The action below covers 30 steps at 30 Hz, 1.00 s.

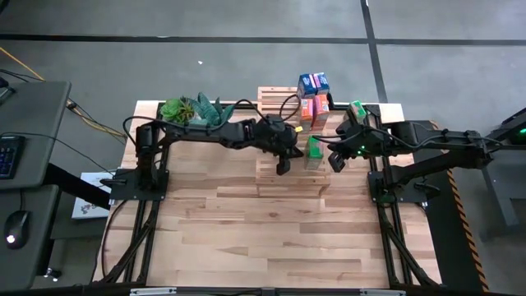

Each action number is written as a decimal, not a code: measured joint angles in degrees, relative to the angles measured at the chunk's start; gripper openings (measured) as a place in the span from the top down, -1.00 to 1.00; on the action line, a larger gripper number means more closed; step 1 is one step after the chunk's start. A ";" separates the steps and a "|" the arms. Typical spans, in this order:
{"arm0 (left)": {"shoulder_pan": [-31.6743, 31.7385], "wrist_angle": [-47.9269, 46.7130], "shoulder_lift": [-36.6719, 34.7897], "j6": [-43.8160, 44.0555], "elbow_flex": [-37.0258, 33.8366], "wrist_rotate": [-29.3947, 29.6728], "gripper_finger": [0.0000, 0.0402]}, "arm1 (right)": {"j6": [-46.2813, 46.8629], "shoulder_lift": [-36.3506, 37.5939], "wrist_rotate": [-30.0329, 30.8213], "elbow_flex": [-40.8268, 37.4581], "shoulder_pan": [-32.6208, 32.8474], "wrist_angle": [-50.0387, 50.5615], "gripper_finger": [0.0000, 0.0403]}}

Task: Stack cereal on shelf
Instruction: Put the left green cereal box on the shelf

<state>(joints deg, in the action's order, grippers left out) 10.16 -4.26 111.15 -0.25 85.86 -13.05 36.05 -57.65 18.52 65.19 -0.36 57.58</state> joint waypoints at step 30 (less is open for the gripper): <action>-1.56 5.91 1.51 0.58 0.00 1.59 1.00 | -0.49 -0.02 0.39 0.00 0.00 0.00 1.00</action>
<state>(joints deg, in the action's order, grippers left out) 8.60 1.65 112.66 0.33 85.86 -11.45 35.56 -57.67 18.92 65.19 -0.36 57.58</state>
